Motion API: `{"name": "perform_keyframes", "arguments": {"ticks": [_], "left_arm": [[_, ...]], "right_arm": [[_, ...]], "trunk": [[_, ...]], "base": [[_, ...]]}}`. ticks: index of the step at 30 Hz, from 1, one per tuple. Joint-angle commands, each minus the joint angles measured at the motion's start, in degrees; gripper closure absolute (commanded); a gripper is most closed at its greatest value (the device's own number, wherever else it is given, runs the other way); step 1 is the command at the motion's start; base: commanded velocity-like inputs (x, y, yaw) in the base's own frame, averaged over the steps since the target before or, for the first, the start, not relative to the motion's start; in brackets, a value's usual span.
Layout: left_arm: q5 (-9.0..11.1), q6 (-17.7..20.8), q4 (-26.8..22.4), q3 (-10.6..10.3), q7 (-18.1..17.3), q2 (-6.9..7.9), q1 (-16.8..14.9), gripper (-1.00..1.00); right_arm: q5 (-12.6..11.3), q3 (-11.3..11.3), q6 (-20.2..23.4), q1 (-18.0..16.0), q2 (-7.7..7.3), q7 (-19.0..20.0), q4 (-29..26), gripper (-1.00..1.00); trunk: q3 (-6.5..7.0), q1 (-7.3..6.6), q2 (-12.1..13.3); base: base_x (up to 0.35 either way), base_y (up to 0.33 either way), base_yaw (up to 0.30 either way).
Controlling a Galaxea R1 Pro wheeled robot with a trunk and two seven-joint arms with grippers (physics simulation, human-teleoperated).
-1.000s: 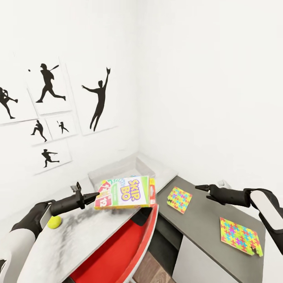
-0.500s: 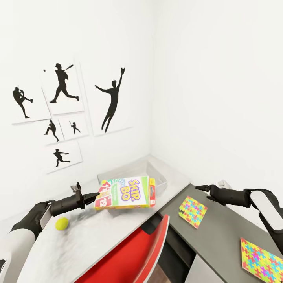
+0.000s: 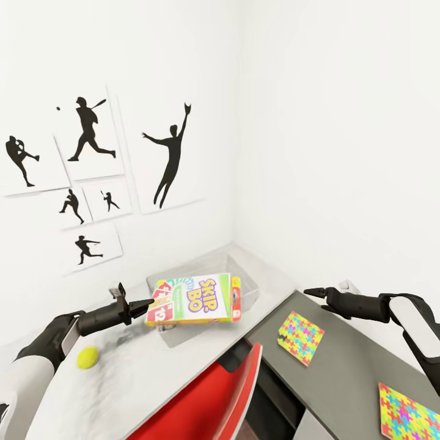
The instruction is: Put all the toys in the child's room - the three board games (two on the bed and one on the table), the two jigsaw puzzles on the table, and the tennis ball on the table - inside the toy box on the table in the child's room.
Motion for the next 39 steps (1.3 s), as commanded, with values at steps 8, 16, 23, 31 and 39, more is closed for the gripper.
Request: {"name": "perform_keyframes", "arguments": {"ticks": [8, 16, 23, 31, 39], "left_arm": [[0.0, 0.5, 0.0, 0.0, -0.2, 0.00, -0.1, 1.00], [0.0, 0.5, 0.0, 0.1, -0.2, 0.00, -0.1, 1.00], [0.0, 0.5, 0.0, 0.1, -0.2, 0.00, -0.1, 1.00], [0.0, 0.5, 0.1, 0.1, -0.2, 0.00, 0.0, 1.00], [0.0, 0.5, 0.0, 0.2, -0.3, 0.00, 0.0, 1.00]], "right_arm": [[0.6, 0.1, 0.1, -0.1, -0.04, 0.6, 0.1, -1.00], [0.6, 0.1, 0.1, -0.1, -0.04, 0.6, 0.1, -1.00], [0.6, 0.1, 0.1, -0.1, -0.04, 0.6, 0.1, -1.00], [0.5, 0.0, 0.1, -0.1, -0.51, 0.6, 0.2, -1.00], [0.5, 0.1, 0.1, -0.1, -0.55, 0.7, 0.2, -1.00]], "trunk": [[-0.13, 0.05, -0.1], [-0.15, 0.05, -0.1], [-0.26, 0.05, -0.1], [-0.27, 0.05, -0.1], [-0.27, 0.05, -0.1]], "base": [[0.042, 0.000, 0.000], [0.036, -0.010, 0.021], [0.058, -0.042, 0.165], [0.094, -0.002, 0.016], [0.003, 0.000, 0.000]]}}
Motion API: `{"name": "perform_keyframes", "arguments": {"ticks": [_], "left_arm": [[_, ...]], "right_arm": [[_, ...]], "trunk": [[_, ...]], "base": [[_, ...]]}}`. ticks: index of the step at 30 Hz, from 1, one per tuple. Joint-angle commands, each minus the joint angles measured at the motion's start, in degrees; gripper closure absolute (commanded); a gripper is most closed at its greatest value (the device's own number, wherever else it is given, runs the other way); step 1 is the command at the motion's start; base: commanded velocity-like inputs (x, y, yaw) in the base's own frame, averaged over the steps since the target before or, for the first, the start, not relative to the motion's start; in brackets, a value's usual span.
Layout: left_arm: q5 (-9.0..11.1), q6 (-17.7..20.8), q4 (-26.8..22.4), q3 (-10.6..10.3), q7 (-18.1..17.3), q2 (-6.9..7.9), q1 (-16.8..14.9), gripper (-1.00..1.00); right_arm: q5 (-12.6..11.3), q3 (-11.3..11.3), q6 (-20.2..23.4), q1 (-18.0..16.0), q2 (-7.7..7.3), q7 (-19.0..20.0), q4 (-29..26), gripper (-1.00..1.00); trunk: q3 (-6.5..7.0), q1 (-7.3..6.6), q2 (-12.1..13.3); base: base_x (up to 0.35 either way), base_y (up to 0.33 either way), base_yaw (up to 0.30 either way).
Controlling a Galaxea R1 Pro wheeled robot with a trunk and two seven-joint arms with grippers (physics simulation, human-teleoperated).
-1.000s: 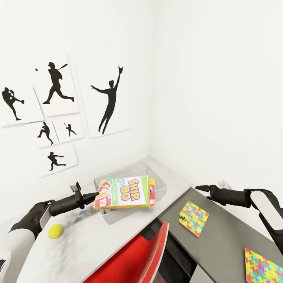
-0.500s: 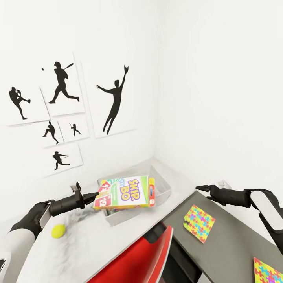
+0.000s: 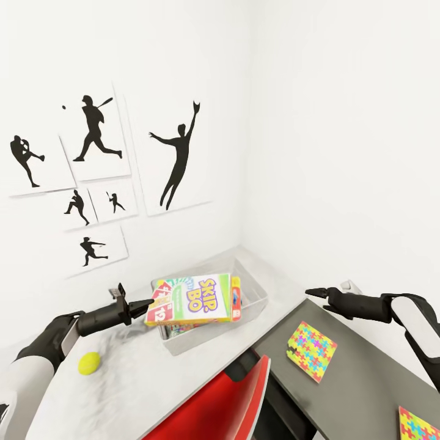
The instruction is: Put all the toys in the child's room - the three board games (two on the bed and one on the table), the two jigsaw puzzles on the table, and the tennis ball on the table - inside the toy box on the table in the child's room.
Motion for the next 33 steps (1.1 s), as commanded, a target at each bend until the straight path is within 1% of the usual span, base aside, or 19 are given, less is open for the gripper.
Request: {"name": "perform_keyframes", "arguments": {"ticks": [1, 9, 11, 13, 14, 15, 17, 18, 21, 23, 25, 26, 30, 32, 33], "left_arm": [[0.0, 0.6, 0.0, 0.1, -0.2, 0.00, -0.1, 1.00], [-0.1, 0.9, -0.1, 0.6, -0.5, -0.07, -0.6, 1.00], [-0.1, 1.4, -0.2, 0.6, -0.1, -0.03, -0.9, 1.00], [-0.1, 2.5, -0.2, 0.7, 1.3, -0.11, -1.4, 1.00], [-0.1, 3.6, -0.2, 0.7, 2.8, -0.20, -1.9, 1.00], [0.0, 5.2, -0.2, 0.8, 6.0, -0.41, -2.9, 1.00], [0.3, 6.4, -0.1, 1.1, 11.1, -0.74, -3.9, 1.00], [0.4, 6.7, -0.1, 1.2, 13.2, -1.13, -4.4, 1.00], [1.1, 7.1, -0.1, 1.4, 17.2, -3.06, -6.0, 1.00], [1.6, 7.0, -0.1, 1.5, 19.9, -4.65, -6.6, 1.00], [2.5, 6.8, -0.1, 1.9, 23.1, -6.56, -7.4, 1.00], [2.8, 6.7, -0.1, 2.1, 24.0, -7.01, -7.7, 1.00], [5.7, 3.7, 0.1, 5.9, 32.3, -9.69, -9.0, 1.00], [6.7, 1.9, 0.3, 7.2, 36.5, -10.73, -9.2, 1.00], [7.1, 1.0, 0.4, 7.7, 37.9, -11.04, -9.2, 1.00]], "right_arm": [[0.6, 0.1, 0.1, -0.1, -0.03, 0.6, 0.0, -1.00], [0.6, 0.0, 0.1, -0.1, -0.10, 0.7, -0.2, -1.00], [0.6, 0.0, 0.1, -0.1, 0.01, 0.7, -0.4, -1.00], [0.6, -0.1, 0.1, -0.1, 0.12, 0.7, -0.5, -1.00], [0.6, -0.2, 0.1, -0.1, 0.15, 0.7, -0.5, -1.00], [0.5, -0.8, 0.1, -0.1, 0.22, 0.7, -0.5, -1.00], [0.4, -2.6, 0.1, -0.1, 0.33, 0.7, -0.5, -1.00], [0.4, -3.7, 0.1, -0.1, 0.36, 0.7, -0.5, -1.00], [0.2, -6.3, 0.1, 0.0, 0.21, 0.8, -0.6, -1.00], [0.1, -7.1, 0.1, 0.0, 0.05, 0.8, -0.6, -1.00], [0.1, -7.5, 0.1, 0.1, -0.06, 0.8, -0.6, -1.00], [0.1, -7.5, 0.1, 0.1, -0.08, 0.8, -0.6, -1.00], [-0.1, -7.7, 0.1, 0.1, -0.10, 0.9, -1.1, -1.00], [-0.1, -7.7, 0.1, 0.1, -0.06, 0.9, -3.0, -1.00], [-0.2, -7.7, 0.1, 0.2, -0.06, 0.9, -4.3, -1.00]], "trunk": [[-0.13, 0.04, -0.1], [-0.13, 0.04, -0.1], [-0.13, 0.04, -0.1], [-0.13, 0.04, -0.1], [-0.13, 0.04, -0.1], [-0.13, 0.04, -0.1], [-0.13, 0.04, -0.1], [-0.13, 0.04, -0.1], [-0.13, 0.04, -0.1], [-0.13, 0.04, -0.1], [-0.13, 0.04, -0.1], [-0.13, 0.04, -0.1], [-0.13, 0.04, -0.1], [-0.13, 0.04, -0.1], [-0.13, 0.04, -0.1]], "base": [[0.000, 0.000, 0.000], [0.000, 0.000, 0.000], [0.000, 0.000, 0.000], [0.000, 0.000, 0.000], [0.000, 0.000, 0.000], [0.000, 0.000, 0.000], [0.000, 0.000, 0.000], [0.000, 0.000, 0.000], [0.000, 0.000, 0.000], [0.000, 0.000, 0.000], [0.000, 0.000, 0.000], [0.000, 0.000, 0.000], [0.000, 0.000, 0.000], [0.000, 0.000, 0.000], [0.000, 0.000, 0.000]]}}
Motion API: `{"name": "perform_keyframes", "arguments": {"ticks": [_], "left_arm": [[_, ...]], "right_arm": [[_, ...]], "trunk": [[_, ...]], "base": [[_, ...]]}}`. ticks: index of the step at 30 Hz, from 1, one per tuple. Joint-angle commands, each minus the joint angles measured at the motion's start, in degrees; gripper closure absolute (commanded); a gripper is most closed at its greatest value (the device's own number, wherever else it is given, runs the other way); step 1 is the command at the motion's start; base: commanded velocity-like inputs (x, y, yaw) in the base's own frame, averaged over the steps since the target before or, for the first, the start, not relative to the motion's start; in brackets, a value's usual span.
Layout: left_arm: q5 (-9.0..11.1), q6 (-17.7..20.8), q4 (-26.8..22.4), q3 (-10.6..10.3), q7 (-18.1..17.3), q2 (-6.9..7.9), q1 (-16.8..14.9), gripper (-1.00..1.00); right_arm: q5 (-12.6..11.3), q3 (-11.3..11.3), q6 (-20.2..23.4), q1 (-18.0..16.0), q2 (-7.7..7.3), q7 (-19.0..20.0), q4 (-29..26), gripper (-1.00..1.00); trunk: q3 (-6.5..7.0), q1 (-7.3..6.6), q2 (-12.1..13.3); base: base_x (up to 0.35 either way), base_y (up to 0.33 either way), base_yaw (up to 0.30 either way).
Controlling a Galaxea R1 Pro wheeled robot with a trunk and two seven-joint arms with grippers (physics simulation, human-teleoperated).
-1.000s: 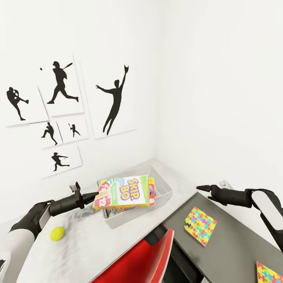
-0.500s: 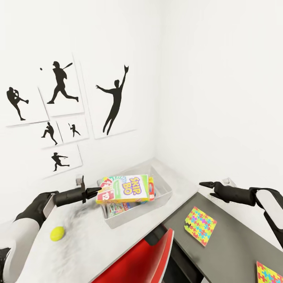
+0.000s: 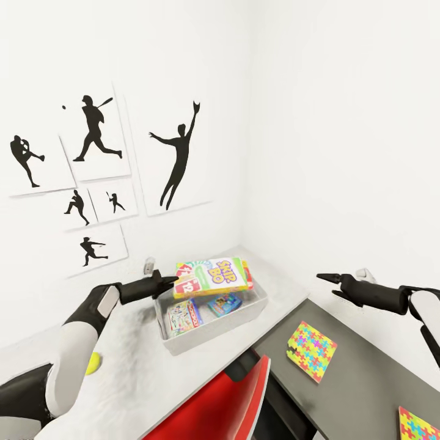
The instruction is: Put all the toys in the child's room - the three board games (two on the bed and one on the table), the two jigsaw puzzles on the table, and the tennis ball on the table - inside the toy box on the table in the child's room.
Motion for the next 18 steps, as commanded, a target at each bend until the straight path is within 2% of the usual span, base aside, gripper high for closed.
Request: {"name": "perform_keyframes", "arguments": {"ticks": [1, 7, 9, 11, 14, 18], "left_arm": [[0.6, -0.5, 0.1, 0.6, 0.8, -0.24, -0.1, 1.00], [3.3, -2.7, 0.4, 2.4, 2.5, -0.67, -0.1, 1.00], [3.6, -4.2, 1.1, 2.6, 2.7, -0.94, -0.1, 1.00], [3.7, -7.4, 3.9, 2.7, 2.9, -1.18, -0.1, 1.00], [3.8, -9.2, 6.9, 2.8, 3.1, -1.37, -0.1, 1.00], [3.8, -11.9, 8.2, 3.1, 4.0, -1.71, -0.1, 1.00]], "right_arm": [[0.7, -0.1, 0.3, 0.0, 0.00, 0.6, -1.4, -1.00], [0.6, -0.1, 0.3, 0.4, -0.04, 0.6, -4.0, -1.00], [0.6, -0.1, 0.3, 0.8, -0.10, 0.6, -4.1, -1.00], [0.7, -0.3, 0.3, 1.3, -0.15, 0.6, -4.1, -1.00], [0.7, -0.8, 0.3, 1.8, -0.19, 0.6, -4.1, -1.00], [0.7, -1.2, 0.3, 2.3, -0.20, 0.6, -4.2, -1.00]], "trunk": [[-0.14, 0.04, -0.1], [-0.14, 0.04, -0.1], [-0.14, 0.04, -0.1], [-0.14, 0.04, -0.1], [-0.14, 0.04, -0.1], [-0.14, 0.04, -0.1]], "base": [[0.000, 0.000, 0.000], [0.000, 0.000, 0.000], [0.000, 0.000, 0.000], [0.000, 0.000, 0.000], [0.000, 0.000, 0.000], [0.000, 0.000, 0.000]]}}
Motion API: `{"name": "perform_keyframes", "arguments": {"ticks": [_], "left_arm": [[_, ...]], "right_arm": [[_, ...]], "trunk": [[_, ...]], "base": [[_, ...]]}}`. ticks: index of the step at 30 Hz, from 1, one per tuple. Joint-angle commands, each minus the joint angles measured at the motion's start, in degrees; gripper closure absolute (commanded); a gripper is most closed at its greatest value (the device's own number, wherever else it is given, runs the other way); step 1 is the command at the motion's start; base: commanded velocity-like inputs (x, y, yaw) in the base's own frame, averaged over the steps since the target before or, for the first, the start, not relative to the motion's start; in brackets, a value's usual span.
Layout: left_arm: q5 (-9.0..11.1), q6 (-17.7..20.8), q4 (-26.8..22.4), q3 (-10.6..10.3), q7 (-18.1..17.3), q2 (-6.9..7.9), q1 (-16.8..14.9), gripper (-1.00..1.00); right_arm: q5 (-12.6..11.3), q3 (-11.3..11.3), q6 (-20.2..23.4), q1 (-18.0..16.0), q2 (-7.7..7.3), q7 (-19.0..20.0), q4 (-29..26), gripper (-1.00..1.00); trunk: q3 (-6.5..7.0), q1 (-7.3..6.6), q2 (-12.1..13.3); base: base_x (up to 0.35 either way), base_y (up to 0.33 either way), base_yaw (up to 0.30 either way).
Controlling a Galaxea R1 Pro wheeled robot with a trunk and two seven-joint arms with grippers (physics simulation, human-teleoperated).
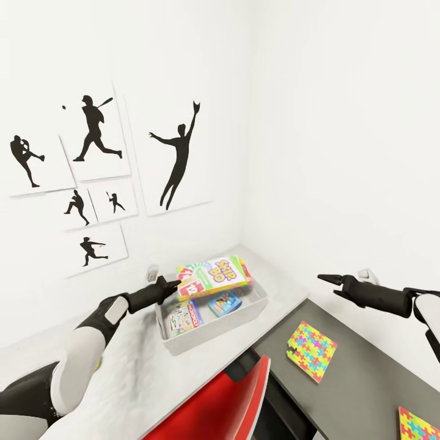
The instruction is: Put all the toys in the child's room - the three board games (two on the bed and one on the table), the two jigsaw puzzles on the table, and the tennis ball on the table - inside the toy box on the table in the child's room.
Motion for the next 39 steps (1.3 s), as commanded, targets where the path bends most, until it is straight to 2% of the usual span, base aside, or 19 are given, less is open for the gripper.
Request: {"name": "perform_keyframes", "arguments": {"ticks": [1, 6, 9, 15, 20, 28, 39], "left_arm": [[0.2, 0.0, 0.5, 0.3, 0.4, -0.05, 0.0, 1.00], [0.2, -2.1, 2.5, 0.4, 3.3, -0.05, -0.1, 1.00], [0.2, -2.7, 2.7, 0.4, 4.0, -0.04, -0.1, 1.00], [0.2, -2.9, 2.9, 0.4, 5.1, -0.03, 0.0, 1.00], [0.2, -3.0, 2.9, 0.6, 8.5, -0.03, 0.0, 1.00], [0.2, -2.9, 2.9, 2.9, 11.9, -0.03, 0.0, 1.00], [0.3, -2.9, 4.0, 3.3, 16.4, -0.12, 0.0, 1.00]], "right_arm": [[0.6, -0.1, 0.3, 0.0, 0.01, 0.6, 0.0, -1.00], [0.5, -0.1, 0.3, 0.0, 0.07, 0.6, 0.0, -1.00], [0.5, -0.2, 0.3, 0.0, 0.10, 0.6, 0.1, -1.00], [0.6, -0.2, 0.3, 0.1, 0.11, 0.5, 0.2, -1.00], [0.7, -0.1, 0.3, 0.1, 0.11, 0.5, 0.3, -1.00], [0.9, -0.1, 0.3, 0.1, 0.11, 0.5, 0.5, -1.00], [1.0, -0.1, 0.3, 0.0, 0.11, 0.5, 0.5, -1.00]], "trunk": [[-0.13, 0.04, -0.1], [-0.13, 0.04, -0.1], [-0.13, 0.04, -0.1], [-0.13, 0.04, -0.1], [-0.13, 0.04, -0.1], [-0.13, 0.04, -0.1], [-0.13, 0.04, -0.1]], "base": [[0.000, 0.000, 0.000], [0.000, 0.000, 0.000], [0.000, 0.000, 0.000], [0.000, 0.000, 0.000], [0.000, 0.000, 0.000], [0.000, 0.000, 0.000], [0.000, 0.000, 0.000]]}}
